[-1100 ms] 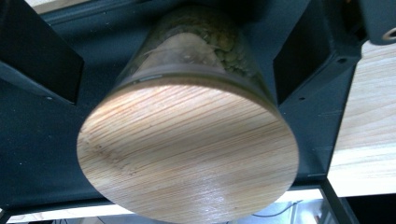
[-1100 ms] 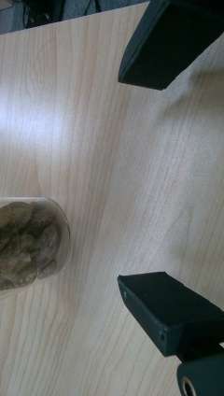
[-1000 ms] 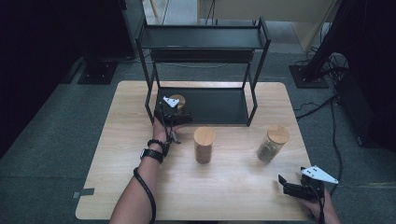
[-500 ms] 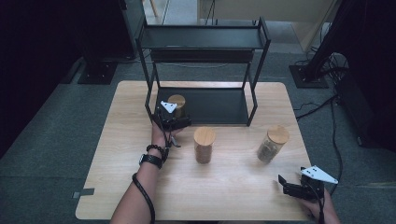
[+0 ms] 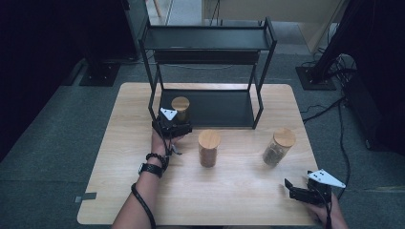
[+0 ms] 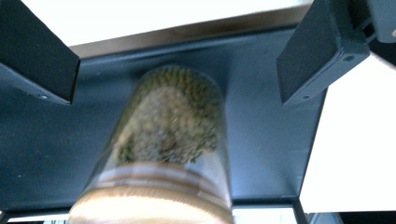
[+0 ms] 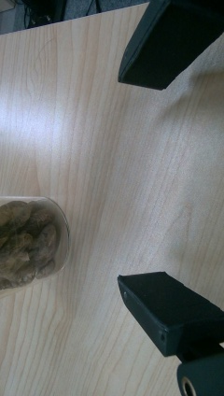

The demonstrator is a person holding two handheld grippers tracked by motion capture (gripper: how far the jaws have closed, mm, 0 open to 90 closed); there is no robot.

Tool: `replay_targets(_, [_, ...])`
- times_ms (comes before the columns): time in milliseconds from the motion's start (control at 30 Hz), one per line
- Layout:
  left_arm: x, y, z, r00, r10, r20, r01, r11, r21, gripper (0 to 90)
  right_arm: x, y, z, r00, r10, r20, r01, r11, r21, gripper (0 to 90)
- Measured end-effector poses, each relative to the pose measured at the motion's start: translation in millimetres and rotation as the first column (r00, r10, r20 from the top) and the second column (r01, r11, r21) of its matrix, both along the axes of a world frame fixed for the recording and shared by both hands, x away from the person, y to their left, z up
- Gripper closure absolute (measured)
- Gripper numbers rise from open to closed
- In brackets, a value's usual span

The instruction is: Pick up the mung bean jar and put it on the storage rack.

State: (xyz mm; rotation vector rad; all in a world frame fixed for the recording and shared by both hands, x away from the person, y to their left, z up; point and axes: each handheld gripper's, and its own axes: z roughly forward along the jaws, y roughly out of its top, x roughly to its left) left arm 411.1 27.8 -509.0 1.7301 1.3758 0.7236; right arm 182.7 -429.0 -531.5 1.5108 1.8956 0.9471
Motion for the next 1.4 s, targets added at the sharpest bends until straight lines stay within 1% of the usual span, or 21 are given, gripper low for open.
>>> replay_targets(100, [-4.2,3.1,-2.9,1.0000,0.002,-0.004,-0.002,1.0000,0.003,0.0,0.0,0.0,0.0,1.0000,-0.001,-0.001,0.001,1.000,0.000,3.9])
replay_targets(233, [-9.1,7.2,-6.5,0.9999,0.008,-0.007,-0.008,1.0000,-0.005,0.0,0.1,0.2,-0.1,1.0000,-0.001,-0.001,0.001,1.000,-0.001,4.0])
replay_targets(433, [-12.6,10.7,-10.3,0.9999,0.009,-0.009,-0.009,1.0000,0.003,0.0,0.2,0.4,-0.1,1.0000,-0.001,0.000,0.001,1.000,-0.003,4.0])
replay_targets(533, [-13.9,10.7,-11.5,1.0000,0.008,-0.001,-0.008,1.0000,0.004,0.0,0.2,0.4,-0.2,1.0000,-0.001,0.000,0.001,1.000,-0.005,4.0])
replay_targets(567, [-14.2,10.3,-11.8,1.0000,0.006,-0.004,-0.006,1.0000,0.006,0.0,0.2,0.5,-0.2,1.0000,-0.002,0.000,0.002,1.000,-0.005,3.9])
replay_targets(667, [-14.6,8.3,-11.9,1.0000,-0.004,-0.007,0.004,0.9997,0.025,0.0,0.0,0.5,-0.1,1.0000,-0.003,0.001,0.003,1.000,-0.005,4.0])
replay_targets(767, [-15.3,7.3,-11.9,0.9999,-0.014,-0.007,0.015,0.9993,0.034,0.0,0.1,0.5,-0.1,1.0000,-0.002,0.000,0.002,1.000,-0.005,4.0])
replay_targets(933, [-16.0,7.2,-12.1,0.9997,-0.017,-0.018,0.018,0.9994,0.031,0.0,0.0,0.5,-0.1,1.0000,-0.002,0.001,0.002,1.000,-0.005,4.0])
replay_targets(1400, [-20.4,7.8,-13.0,0.9987,-0.024,-0.046,0.027,0.9986,0.045,0.0,-0.1,0.5,-0.1,1.0000,0.001,0.001,-0.001,1.000,-0.005,4.0])
